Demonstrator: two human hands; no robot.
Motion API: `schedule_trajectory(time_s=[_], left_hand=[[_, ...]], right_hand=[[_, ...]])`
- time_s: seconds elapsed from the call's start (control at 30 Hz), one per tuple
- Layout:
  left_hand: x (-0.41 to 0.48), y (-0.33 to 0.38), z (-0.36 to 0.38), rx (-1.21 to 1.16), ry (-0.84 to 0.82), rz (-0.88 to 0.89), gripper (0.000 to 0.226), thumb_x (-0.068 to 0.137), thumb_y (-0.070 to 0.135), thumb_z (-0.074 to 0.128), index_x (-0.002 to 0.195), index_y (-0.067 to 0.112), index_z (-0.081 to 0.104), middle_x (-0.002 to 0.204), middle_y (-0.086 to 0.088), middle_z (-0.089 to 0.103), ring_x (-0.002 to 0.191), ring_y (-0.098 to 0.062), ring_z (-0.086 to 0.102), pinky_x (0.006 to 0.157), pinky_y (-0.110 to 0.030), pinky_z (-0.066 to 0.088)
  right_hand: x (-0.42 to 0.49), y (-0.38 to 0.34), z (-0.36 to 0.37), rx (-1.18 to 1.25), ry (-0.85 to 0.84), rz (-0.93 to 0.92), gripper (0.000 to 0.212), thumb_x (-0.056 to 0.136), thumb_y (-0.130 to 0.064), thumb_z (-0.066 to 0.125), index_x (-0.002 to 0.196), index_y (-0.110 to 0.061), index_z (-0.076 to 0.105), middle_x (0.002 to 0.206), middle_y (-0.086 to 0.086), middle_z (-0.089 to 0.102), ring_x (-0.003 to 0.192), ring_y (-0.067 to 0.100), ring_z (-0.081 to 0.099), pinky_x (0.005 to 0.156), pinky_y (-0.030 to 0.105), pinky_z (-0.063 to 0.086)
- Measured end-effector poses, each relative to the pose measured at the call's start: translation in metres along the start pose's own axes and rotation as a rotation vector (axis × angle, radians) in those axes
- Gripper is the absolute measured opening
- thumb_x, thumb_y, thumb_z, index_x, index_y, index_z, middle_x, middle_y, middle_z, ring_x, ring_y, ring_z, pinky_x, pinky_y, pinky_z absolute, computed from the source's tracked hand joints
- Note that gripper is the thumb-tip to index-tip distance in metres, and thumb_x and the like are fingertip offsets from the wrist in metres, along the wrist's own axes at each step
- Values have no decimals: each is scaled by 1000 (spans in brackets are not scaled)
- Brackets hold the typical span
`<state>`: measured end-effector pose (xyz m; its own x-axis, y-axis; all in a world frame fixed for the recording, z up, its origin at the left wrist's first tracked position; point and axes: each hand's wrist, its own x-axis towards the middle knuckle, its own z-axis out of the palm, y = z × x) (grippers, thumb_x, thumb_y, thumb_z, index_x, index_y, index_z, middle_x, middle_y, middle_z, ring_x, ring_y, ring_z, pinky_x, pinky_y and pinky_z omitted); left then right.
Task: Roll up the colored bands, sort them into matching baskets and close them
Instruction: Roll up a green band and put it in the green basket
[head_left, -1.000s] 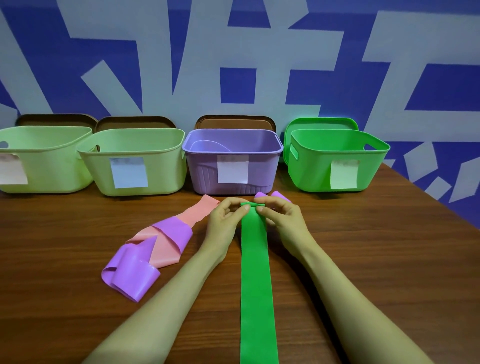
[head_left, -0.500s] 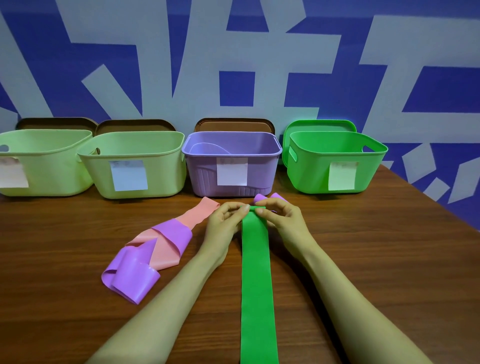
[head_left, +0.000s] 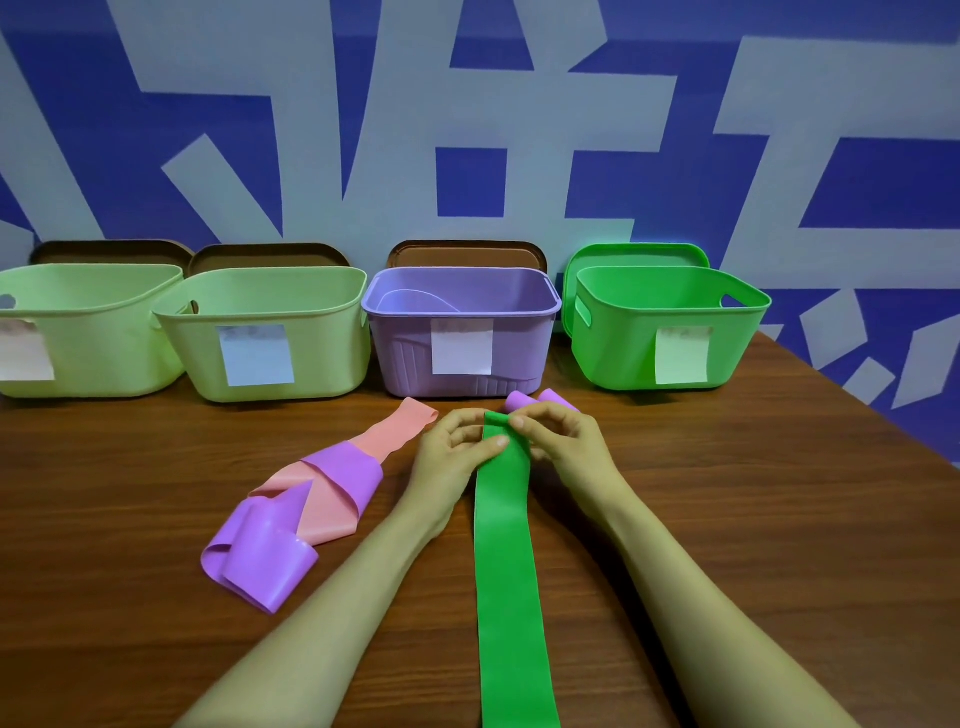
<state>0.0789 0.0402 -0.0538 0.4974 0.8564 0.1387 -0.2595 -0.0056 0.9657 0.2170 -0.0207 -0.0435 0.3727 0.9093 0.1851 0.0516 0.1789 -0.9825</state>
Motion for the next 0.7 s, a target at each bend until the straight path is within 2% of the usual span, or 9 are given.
schedule_trajectory(time_s=[0.1, 0.23, 0.33, 0.53, 0.7], left_hand=[[1, 0, -1, 19, 31, -24, 23, 82, 0, 68, 101, 10, 62, 95, -8, 70, 87, -18, 69, 73, -24, 55], [3, 1, -4, -26, 7, -61, 23, 81, -1, 68, 100, 9, 61, 98, -11, 70, 87, -22, 70, 74, -28, 56], [3, 1, -5, -19, -12, -72, 23, 82, 2, 69, 102, 9, 60, 100, -12, 70, 88, -23, 70, 75, -30, 56], [3, 1, -2, -42, 19, -74, 10, 85, 8, 67, 95, 9, 63, 87, -5, 72, 81, -17, 68, 74, -29, 53], [5, -4, -7, -31, 56, -70, 10, 84, 9, 68, 93, 12, 65, 90, -9, 72, 85, -22, 68, 75, -33, 53]], right_hand=[[0, 0, -1, -9, -5, -4, 14, 85, -5, 67, 97, 2, 68, 93, 10, 70, 83, 15, 66, 68, 22, 54], [-1, -2, -1, 5, -14, 11, 17, 83, 1, 68, 98, 6, 66, 92, 11, 69, 76, 13, 68, 64, 20, 54], [-1, -3, -3, 4, -18, 28, 13, 82, 3, 68, 94, 2, 68, 95, 13, 69, 75, 14, 68, 63, 21, 54], [0, -1, -1, -21, -3, 31, 17, 77, 7, 71, 85, -7, 68, 96, 14, 67, 82, 19, 65, 75, 25, 56], [-3, -3, -2, -19, -50, 59, 22, 80, -3, 72, 102, -3, 67, 101, 13, 68, 90, 19, 66, 80, 32, 56]])
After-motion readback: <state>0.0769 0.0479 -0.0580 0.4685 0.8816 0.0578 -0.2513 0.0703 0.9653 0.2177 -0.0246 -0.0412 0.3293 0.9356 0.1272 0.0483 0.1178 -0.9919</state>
